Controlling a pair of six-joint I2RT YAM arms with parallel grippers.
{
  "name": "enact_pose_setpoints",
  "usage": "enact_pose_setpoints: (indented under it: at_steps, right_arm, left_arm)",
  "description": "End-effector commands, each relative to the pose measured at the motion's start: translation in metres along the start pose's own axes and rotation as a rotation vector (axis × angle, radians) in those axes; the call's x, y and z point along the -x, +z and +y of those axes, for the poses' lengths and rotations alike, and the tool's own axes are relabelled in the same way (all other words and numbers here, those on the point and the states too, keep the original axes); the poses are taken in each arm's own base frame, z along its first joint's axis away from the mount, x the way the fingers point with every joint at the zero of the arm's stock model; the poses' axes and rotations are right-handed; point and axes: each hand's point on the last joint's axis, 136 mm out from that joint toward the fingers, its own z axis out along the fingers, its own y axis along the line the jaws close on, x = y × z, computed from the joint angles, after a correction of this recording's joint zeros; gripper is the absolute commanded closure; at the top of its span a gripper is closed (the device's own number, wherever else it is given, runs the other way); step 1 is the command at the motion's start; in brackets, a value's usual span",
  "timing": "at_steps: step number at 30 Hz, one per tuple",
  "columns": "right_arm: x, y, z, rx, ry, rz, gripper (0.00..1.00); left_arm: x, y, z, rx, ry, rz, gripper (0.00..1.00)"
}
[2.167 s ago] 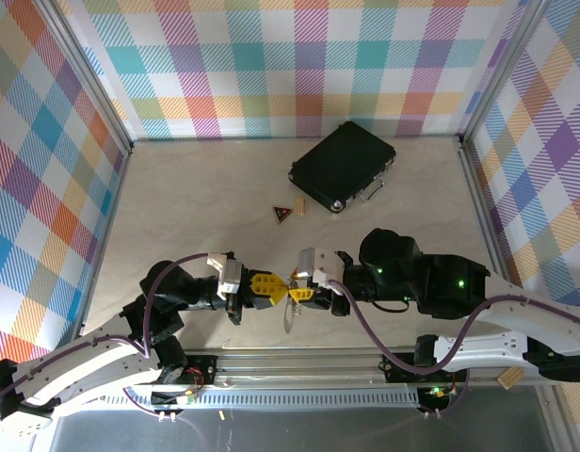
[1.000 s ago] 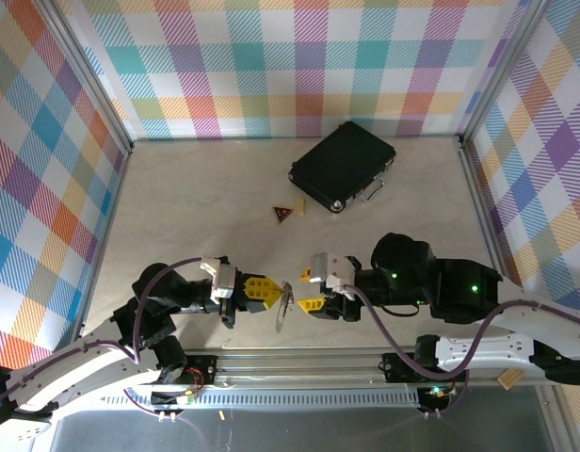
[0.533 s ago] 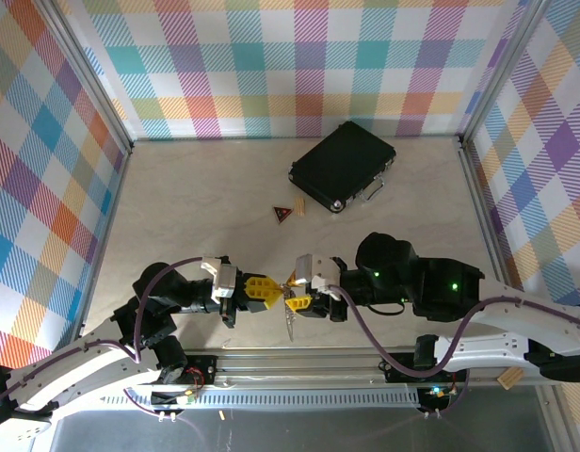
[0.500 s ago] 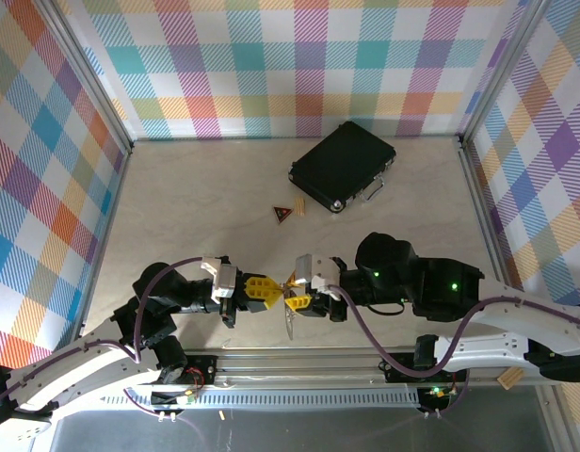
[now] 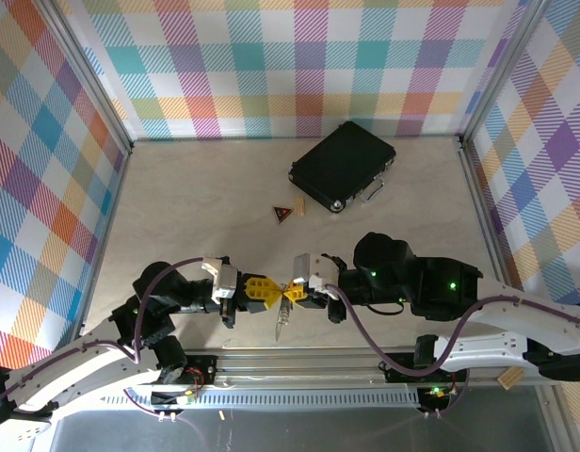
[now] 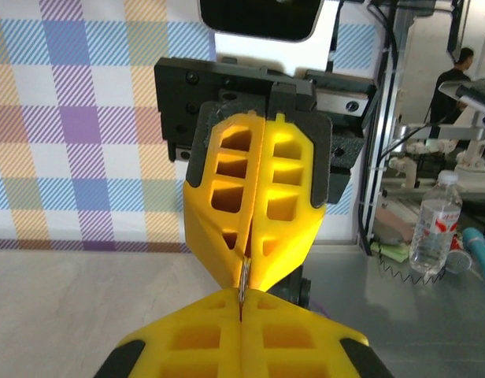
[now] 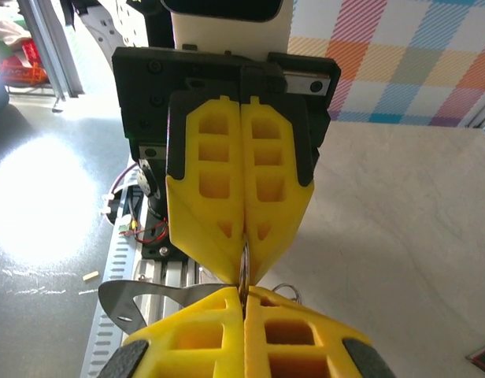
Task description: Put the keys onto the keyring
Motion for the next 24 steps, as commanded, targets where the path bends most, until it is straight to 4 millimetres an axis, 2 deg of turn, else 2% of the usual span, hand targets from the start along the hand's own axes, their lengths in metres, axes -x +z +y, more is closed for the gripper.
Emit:
enact_pose_setpoints:
  at_steps: [1, 4, 8, 16, 24]
  right_arm:
    - [0.003, -0.007, -0.008, -0.045, -0.028, 0.034, 1.0]
    - [-0.003, -0.011, -0.012, -0.064, -0.048, 0.095, 1.0]
    - [-0.011, -0.011, -0.019, -0.087, -0.064, 0.182, 1.0]
    - [-0.027, -0.001, -0.028, -0.119, -0.071, 0.317, 1.0]
    - [-0.026, 0.003, -0.027, -0.107, -0.063, 0.332, 1.0]
  left_arm:
    - [0.014, -0.006, 0.003, 0.048, 0.053, 0.014, 0.78]
    - [0.001, -0.012, 0.019, 0.151, 0.086, 0.122, 0.72]
    - [-0.007, -0.013, 0.024, 0.169, 0.094, 0.236, 0.72]
    - [-0.006, -0.01, 0.023, 0.156, 0.082, 0.238, 0.71]
    - [-0.018, 0.002, 0.028, 0.142, 0.035, 0.258, 0.72]
